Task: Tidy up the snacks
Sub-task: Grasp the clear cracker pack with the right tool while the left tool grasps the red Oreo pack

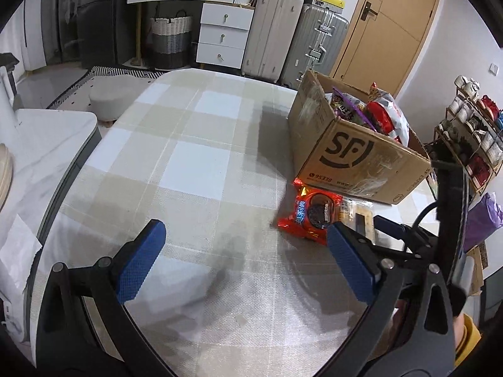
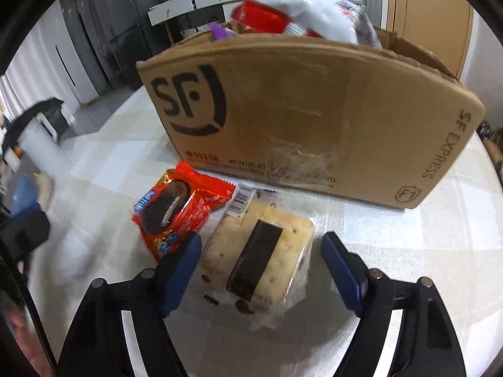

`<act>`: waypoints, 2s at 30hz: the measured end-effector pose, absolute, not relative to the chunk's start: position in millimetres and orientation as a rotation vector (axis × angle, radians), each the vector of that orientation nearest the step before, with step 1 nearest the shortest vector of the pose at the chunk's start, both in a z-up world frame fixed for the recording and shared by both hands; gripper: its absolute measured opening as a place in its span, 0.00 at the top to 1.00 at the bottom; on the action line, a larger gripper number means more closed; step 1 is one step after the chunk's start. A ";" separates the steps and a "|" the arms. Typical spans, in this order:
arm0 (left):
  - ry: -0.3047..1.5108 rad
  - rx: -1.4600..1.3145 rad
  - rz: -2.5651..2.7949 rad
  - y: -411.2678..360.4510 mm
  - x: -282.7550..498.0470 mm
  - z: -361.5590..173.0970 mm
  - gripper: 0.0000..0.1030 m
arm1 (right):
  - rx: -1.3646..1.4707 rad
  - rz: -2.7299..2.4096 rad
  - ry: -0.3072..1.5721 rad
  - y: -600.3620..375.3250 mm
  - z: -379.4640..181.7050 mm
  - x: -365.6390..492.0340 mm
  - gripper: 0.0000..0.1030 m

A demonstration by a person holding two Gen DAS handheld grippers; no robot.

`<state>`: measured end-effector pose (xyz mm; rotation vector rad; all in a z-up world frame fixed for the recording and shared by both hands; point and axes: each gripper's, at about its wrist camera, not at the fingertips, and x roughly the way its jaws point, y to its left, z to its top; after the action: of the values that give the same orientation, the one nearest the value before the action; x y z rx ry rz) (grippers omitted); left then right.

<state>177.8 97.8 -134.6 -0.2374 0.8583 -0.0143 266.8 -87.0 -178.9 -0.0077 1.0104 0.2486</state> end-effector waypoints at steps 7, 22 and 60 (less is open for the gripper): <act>0.860 -0.309 -0.024 111.8 168.9 -139.8 0.01 | -0.142 0.272 1.022 -69.6 -186.0 267.2 0.33; 0.882 -0.243 -0.028 95.1 157.1 -141.6 0.01 | 0.186 0.377 0.911 -142.8 -164.9 215.2 0.39; 1.020 0.111 -0.238 7.1 271.5 -191.0 0.60 | 0.537 0.554 0.777 -225.8 -173.0 170.4 0.39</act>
<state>271.5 7.1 -191.0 0.1108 1.0197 -0.2377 170.4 -225.8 -173.0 0.5367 0.7772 0.5542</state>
